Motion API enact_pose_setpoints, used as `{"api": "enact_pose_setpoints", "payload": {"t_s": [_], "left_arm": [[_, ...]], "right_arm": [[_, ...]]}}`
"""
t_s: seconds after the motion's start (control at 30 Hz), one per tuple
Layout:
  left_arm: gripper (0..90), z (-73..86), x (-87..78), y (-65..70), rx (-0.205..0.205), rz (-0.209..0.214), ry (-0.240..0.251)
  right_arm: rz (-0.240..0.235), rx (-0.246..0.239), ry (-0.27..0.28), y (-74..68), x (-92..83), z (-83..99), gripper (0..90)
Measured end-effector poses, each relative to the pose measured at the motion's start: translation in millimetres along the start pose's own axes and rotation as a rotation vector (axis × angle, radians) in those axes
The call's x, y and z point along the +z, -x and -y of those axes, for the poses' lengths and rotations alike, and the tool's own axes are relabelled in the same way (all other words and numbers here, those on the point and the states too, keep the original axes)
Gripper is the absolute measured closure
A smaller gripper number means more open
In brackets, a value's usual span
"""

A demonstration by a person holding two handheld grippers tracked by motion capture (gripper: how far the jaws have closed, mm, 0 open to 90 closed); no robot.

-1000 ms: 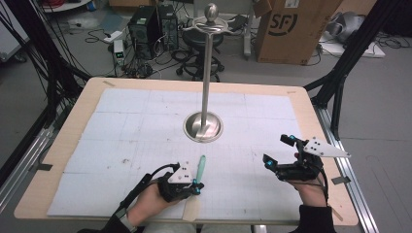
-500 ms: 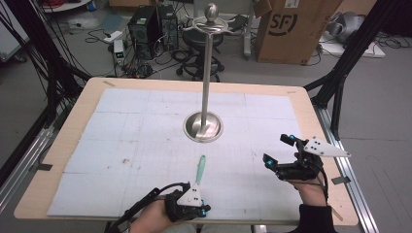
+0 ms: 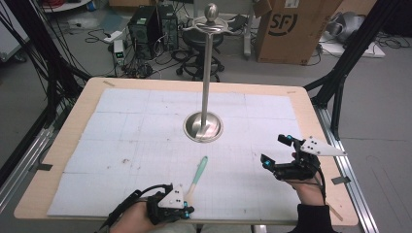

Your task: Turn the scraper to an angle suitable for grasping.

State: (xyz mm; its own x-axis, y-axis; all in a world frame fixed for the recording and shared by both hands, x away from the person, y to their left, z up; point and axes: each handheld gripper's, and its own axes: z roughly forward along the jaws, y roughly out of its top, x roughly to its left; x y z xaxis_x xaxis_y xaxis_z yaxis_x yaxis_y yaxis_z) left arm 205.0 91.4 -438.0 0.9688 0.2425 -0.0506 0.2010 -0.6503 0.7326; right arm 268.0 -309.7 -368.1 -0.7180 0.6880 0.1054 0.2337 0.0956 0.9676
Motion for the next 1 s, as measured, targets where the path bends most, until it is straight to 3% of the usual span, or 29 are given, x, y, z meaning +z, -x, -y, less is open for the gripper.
{"api": "enact_pose_setpoints", "payload": {"t_s": [0.13,0.23,0.3,0.5,0.77,1.0], "left_arm": [[90.0,7.4,-14.1,-10.5,-0.031,-0.058,0.000],[90.0,14.5,-20.7,-22.6,-0.066,-0.141,-0.042],[90.0,17.1,-22.8,-28.4,-0.109,-0.125,-0.012],[90.0,2.3,-15.2,-21.3,-0.094,-0.103,0.059],[90.0,-14.0,20.4,-21.8,-0.069,-0.084,0.017],[90.0,-11.0,15.2,-28.8,-0.097,-0.110,0.010]], "right_arm": [[-0.002,0.000,-0.002,-0.2,1.6,0.3,0.5],[-0.004,-0.001,-0.003,-0.2,2.8,0.3,0.5],[-0.003,-0.003,-0.005,0.0,3.2,0.3,0.5],[-0.001,-0.004,-0.003,-0.5,4.0,-0.4,0.5],[-0.004,-0.005,-0.008,-2.0,3.1,-0.4,0.5],[0.001,-0.004,-0.008,-0.3,2.6,1.2,0.5]]}}
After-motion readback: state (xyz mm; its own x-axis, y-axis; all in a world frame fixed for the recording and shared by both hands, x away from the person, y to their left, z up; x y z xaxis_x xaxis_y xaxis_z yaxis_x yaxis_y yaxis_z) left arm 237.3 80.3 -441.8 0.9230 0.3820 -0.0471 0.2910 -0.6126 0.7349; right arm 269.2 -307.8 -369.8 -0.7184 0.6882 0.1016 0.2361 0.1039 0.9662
